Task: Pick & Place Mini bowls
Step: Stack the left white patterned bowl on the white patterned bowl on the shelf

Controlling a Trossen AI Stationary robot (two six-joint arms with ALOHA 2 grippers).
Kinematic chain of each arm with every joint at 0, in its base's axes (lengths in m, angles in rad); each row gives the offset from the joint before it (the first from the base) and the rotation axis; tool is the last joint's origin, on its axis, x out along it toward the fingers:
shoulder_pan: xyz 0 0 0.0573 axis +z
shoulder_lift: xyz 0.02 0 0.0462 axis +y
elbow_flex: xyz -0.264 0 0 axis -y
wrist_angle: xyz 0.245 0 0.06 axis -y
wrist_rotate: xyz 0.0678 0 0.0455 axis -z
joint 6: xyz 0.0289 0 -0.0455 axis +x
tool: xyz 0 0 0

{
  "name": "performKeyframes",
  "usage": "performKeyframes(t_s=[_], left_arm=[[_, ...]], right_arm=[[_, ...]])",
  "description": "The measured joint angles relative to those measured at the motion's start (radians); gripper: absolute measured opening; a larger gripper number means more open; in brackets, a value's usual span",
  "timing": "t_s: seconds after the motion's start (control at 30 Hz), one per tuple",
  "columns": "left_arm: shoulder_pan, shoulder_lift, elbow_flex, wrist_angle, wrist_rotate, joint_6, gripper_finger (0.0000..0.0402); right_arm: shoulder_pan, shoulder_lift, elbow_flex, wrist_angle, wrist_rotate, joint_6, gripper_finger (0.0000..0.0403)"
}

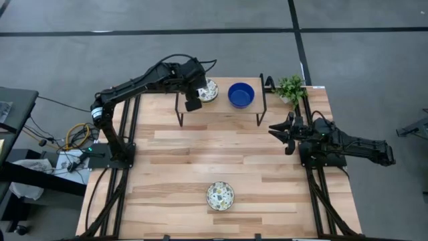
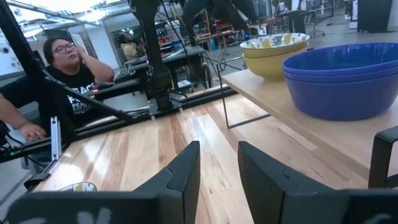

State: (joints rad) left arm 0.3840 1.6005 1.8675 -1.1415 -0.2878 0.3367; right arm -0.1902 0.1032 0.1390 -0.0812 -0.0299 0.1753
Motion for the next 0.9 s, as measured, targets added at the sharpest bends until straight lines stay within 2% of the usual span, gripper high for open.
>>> performKeyframes(t_s=[0.2, 0.9], left_arm=[[0.03, 0.0, 0.0, 0.003, 0.059, -0.005, 0.0117], [0.044, 0.0, 0.0, 0.002, 0.108, -0.053, 0.0117]], right_arm=[[0.0, 0.0, 0.0, -0.001, 0.0, 0.0, 0.0098], [0.0, 0.0, 0.0, -0.001, 0.0, 0.0, 0.0098]])
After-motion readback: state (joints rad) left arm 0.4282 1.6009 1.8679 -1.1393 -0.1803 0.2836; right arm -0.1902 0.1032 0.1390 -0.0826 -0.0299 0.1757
